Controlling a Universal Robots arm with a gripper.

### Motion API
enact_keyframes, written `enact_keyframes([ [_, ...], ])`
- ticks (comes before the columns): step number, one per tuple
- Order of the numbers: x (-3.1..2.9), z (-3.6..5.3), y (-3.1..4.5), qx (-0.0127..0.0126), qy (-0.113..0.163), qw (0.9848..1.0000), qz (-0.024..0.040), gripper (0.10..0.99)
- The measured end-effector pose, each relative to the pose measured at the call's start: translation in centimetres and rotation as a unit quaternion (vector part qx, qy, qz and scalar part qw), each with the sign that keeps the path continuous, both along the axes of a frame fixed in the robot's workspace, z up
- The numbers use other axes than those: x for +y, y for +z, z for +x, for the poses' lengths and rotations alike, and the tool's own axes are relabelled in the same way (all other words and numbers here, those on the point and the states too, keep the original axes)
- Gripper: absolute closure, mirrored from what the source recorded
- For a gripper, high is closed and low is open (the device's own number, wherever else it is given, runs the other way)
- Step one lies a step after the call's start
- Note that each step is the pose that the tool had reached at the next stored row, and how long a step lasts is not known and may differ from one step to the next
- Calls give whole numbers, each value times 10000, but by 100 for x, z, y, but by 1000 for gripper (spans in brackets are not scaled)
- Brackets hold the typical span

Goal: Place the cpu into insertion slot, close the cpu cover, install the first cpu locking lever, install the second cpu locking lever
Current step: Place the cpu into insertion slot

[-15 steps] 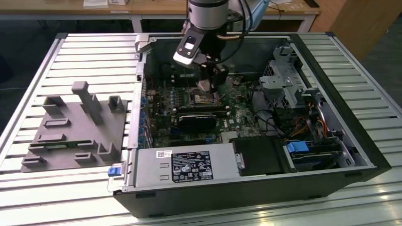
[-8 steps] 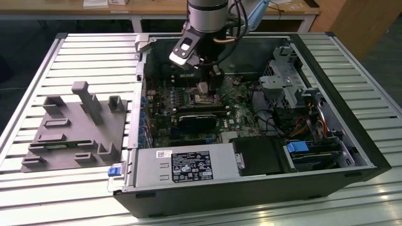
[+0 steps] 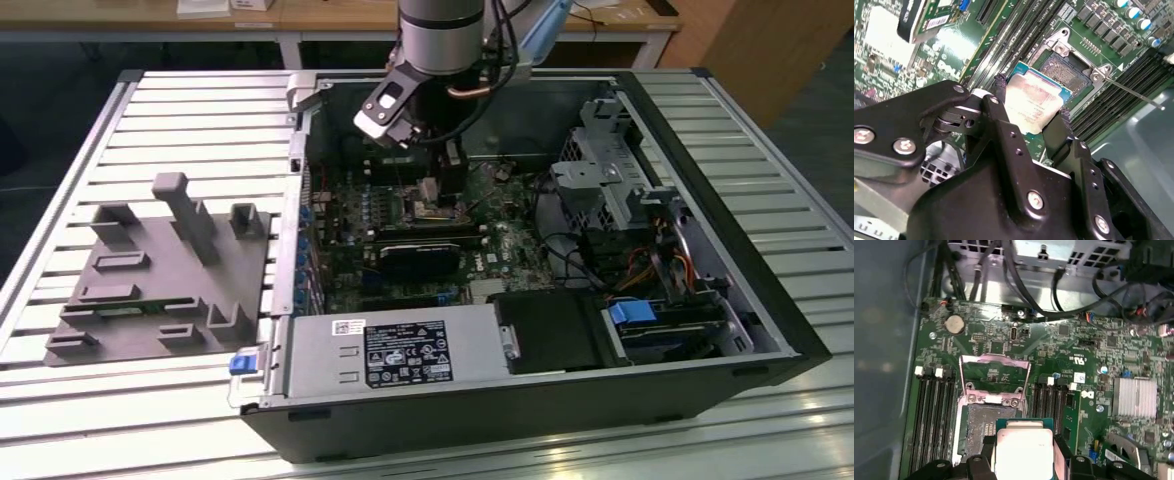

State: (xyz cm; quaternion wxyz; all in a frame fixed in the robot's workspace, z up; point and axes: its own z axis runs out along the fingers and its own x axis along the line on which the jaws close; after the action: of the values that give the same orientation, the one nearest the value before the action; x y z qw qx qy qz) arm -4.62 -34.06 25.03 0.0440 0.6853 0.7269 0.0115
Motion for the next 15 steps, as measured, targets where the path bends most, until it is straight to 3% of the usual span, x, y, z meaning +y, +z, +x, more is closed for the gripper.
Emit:
enact_keyframes([
  [5, 3, 0, -26, 0, -29, 9998, 184, 545],
  [15, 15, 3, -111, -6, -343, 9992, 215, 545],
])
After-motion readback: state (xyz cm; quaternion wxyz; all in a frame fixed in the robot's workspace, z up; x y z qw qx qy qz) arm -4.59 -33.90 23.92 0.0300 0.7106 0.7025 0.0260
